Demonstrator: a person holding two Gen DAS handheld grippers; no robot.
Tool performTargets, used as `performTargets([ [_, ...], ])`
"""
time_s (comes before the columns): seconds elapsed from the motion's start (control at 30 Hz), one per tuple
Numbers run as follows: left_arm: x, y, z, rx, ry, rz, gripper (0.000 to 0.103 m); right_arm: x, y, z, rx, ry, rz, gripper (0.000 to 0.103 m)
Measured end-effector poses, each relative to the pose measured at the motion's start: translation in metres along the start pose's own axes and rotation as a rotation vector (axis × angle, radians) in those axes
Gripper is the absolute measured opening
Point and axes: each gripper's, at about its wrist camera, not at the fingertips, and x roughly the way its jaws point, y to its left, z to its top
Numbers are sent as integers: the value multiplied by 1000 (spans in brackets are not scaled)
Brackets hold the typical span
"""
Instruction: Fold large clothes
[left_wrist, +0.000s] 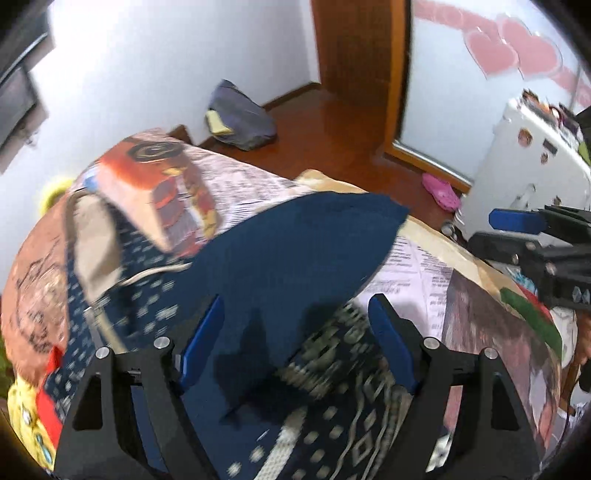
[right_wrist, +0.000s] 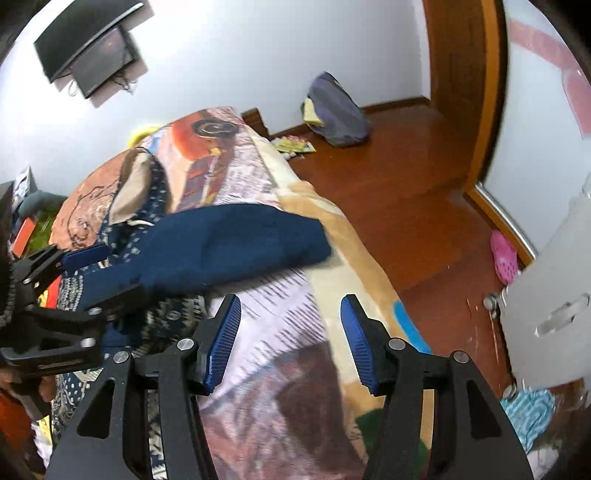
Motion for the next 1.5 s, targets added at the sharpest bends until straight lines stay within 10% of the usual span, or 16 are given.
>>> performTargets([
  [0.27,62,-31,21,71,73,-34,65,13,-24,-11,50,57,4,52],
  [0.37,75,-35,24,81,82,-33,47,10,-24,-15,44,58,7,53],
  [0.47,77,-31,27,55,71,-15,6,6,-21,-17,22,58,-6,53],
  [1.0,-106,136,-27,-317,-237,75,4,13,38,-4,-71,43,67,53],
  [1.5,-55,212,-208,-527,96,144,12,78,98,-19,-209,165,32,55],
])
